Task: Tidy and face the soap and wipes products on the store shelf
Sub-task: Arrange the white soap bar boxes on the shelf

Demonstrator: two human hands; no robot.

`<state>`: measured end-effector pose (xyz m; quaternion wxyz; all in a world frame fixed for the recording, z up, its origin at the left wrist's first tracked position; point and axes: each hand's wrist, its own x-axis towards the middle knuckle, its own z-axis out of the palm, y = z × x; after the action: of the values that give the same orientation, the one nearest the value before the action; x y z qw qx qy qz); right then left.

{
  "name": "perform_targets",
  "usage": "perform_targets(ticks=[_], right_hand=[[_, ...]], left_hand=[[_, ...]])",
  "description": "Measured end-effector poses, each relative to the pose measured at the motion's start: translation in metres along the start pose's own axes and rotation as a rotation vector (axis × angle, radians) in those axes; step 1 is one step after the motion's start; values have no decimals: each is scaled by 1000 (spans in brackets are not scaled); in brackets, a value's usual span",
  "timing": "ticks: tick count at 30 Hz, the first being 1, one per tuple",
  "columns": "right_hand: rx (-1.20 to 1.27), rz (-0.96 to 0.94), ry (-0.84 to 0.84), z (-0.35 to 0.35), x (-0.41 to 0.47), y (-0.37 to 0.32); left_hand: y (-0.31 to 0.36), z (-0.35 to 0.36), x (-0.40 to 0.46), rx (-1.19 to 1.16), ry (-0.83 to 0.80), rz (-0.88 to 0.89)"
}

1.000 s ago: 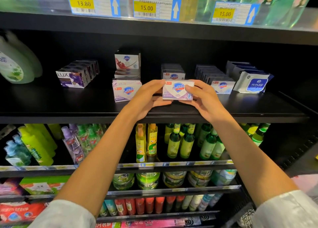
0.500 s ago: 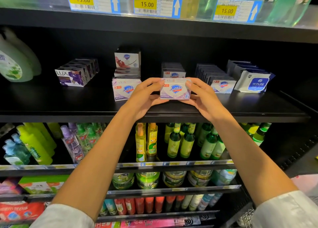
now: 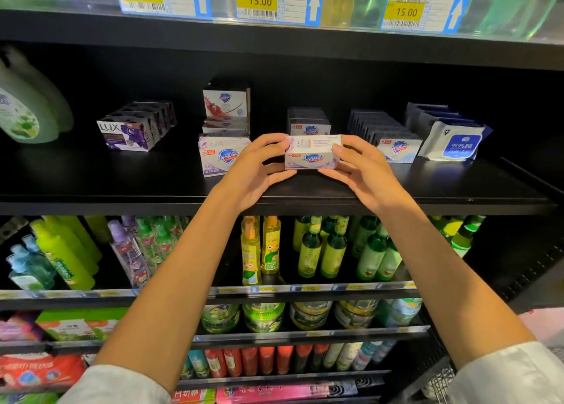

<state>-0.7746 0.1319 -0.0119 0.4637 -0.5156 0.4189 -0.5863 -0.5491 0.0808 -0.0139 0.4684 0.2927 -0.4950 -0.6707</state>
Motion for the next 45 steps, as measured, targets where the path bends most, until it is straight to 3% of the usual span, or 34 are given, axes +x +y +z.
perform_targets(ticks=[20,31,45], right_hand=[[-16,58,-1,6,-1,-2],[-23,-3,-18,-3,-2,0],[26,26,-67,-1,-4,-1]], left_hand=[[0,-1,-1,-15,20,-8],[3,1,-3,-82,1,-42],[2,-2,-4,19,-40,-18]])
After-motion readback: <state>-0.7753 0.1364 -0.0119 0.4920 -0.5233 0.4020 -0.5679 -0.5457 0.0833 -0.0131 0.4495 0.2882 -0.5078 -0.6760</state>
